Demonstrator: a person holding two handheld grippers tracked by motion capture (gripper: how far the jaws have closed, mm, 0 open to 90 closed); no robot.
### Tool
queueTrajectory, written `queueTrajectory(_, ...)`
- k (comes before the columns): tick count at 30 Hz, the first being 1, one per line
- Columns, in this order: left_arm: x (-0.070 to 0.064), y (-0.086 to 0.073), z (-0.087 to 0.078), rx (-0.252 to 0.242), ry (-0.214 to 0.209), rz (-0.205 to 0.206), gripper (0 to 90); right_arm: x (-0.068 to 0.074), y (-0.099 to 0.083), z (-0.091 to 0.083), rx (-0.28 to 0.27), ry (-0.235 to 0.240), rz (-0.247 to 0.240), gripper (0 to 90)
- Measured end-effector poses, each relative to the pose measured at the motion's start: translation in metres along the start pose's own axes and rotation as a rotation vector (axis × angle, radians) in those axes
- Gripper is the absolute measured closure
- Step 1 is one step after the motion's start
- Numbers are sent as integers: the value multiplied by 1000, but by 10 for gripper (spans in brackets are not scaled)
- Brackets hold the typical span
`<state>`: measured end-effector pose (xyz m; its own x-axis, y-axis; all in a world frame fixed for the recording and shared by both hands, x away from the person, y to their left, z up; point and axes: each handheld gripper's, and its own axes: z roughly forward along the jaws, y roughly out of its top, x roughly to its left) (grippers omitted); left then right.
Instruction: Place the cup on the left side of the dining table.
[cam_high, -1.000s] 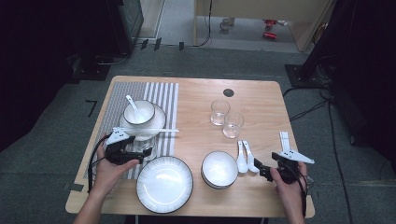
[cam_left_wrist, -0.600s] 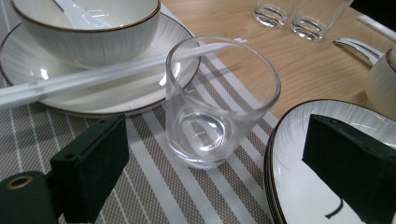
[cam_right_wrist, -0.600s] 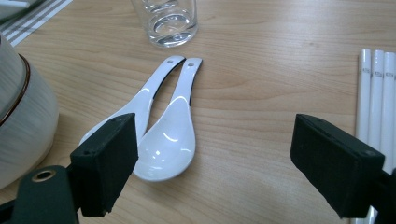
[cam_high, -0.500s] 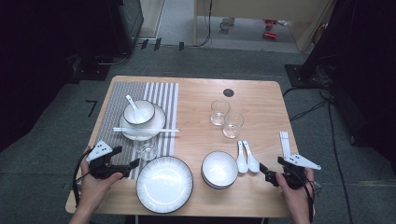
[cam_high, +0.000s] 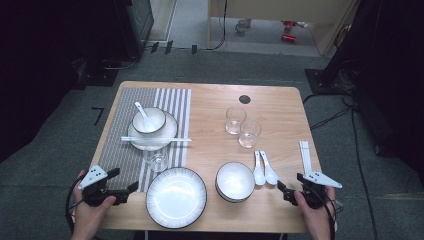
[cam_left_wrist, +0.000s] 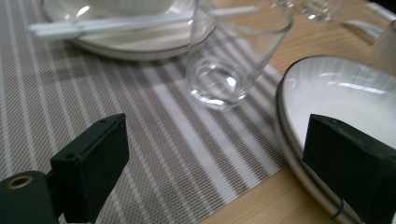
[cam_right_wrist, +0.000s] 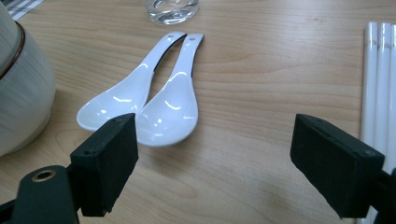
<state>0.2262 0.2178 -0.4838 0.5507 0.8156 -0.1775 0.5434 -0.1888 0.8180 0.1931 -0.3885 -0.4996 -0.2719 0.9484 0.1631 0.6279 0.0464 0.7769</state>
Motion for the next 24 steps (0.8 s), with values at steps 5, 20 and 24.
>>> queueTrajectory(5, 9, -13, -3, 17, 31, -23, 74, -1, -6, -3, 0, -10, -3, 156)
queueTrajectory(20, 21, -32, 2, 70, 85, -17, 74, 2, -16, -2, 6, -24, -22, 158)
queueTrajectory(24, 21, -33, 3, 77, 105, -14, 74, 7, -18, 3, 23, -31, -48, 160)
